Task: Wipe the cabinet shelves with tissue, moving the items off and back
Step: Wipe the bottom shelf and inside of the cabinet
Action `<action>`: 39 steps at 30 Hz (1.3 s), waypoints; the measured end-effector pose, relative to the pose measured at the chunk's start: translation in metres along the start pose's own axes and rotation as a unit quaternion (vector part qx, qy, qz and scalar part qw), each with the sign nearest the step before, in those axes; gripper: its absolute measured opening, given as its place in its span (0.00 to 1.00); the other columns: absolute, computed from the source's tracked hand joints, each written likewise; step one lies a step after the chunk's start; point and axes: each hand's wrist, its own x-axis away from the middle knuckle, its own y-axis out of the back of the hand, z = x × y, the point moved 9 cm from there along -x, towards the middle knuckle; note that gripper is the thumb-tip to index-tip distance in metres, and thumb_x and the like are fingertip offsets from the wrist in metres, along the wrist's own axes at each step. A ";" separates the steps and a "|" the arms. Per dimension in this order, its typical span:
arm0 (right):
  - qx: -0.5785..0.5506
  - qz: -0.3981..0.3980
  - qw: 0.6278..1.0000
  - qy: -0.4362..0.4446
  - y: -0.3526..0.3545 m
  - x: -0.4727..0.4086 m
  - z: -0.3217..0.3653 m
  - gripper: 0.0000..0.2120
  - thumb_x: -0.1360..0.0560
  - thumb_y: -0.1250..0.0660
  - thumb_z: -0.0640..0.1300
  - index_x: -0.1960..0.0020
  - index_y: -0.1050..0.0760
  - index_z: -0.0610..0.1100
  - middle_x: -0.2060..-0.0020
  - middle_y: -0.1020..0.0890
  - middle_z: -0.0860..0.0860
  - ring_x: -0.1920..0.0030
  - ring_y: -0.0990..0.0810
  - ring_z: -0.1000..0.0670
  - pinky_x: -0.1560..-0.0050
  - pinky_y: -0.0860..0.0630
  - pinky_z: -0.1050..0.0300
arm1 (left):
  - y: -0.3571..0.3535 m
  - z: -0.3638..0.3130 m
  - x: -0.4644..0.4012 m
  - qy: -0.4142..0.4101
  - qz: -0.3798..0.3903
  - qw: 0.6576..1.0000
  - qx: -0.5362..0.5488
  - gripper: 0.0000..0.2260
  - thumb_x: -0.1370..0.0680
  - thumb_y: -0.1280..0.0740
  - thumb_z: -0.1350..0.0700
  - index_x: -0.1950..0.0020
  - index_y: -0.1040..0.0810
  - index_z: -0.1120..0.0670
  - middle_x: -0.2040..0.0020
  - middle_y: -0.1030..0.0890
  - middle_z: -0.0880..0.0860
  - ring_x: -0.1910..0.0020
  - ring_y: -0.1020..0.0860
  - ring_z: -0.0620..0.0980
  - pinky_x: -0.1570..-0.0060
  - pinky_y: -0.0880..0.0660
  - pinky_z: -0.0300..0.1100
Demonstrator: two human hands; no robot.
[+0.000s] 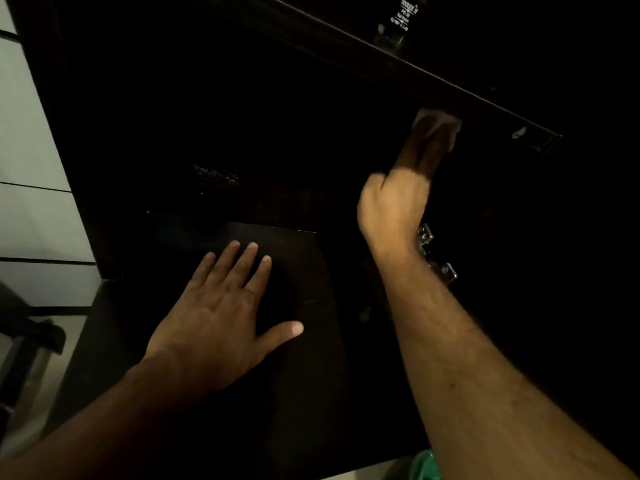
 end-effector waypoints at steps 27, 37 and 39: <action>-0.361 -0.123 0.882 -0.277 -0.020 0.013 -0.046 0.13 0.34 0.36 0.29 0.67 0.23 0.47 0.70 0.20 0.52 0.67 0.19 0.51 0.61 0.21 0.54 | 0.003 0.000 0.000 0.011 0.003 1.000 0.000 0.45 0.31 0.67 0.24 0.21 0.60 0.50 0.21 0.64 0.53 0.24 0.69 0.49 0.25 0.66 0.48; -0.271 -0.193 0.942 -0.032 0.041 -0.021 0.011 0.05 0.28 0.31 0.42 0.62 0.20 0.49 0.64 0.18 0.57 0.62 0.18 0.58 0.57 0.20 0.59 | 0.002 0.001 -0.001 0.007 0.000 1.000 -0.009 0.44 0.30 0.66 0.24 0.21 0.60 0.51 0.21 0.64 0.54 0.24 0.67 0.51 0.26 0.66 0.49; -0.219 -0.144 0.965 -0.008 0.023 -0.012 0.010 0.04 0.29 0.28 0.43 0.55 0.17 0.49 0.57 0.17 0.56 0.54 0.19 0.57 0.50 0.23 0.66 | 0.000 0.000 -0.001 0.003 0.002 1.000 -0.017 0.44 0.29 0.66 0.24 0.21 0.59 0.51 0.21 0.63 0.54 0.23 0.66 0.52 0.25 0.65 0.50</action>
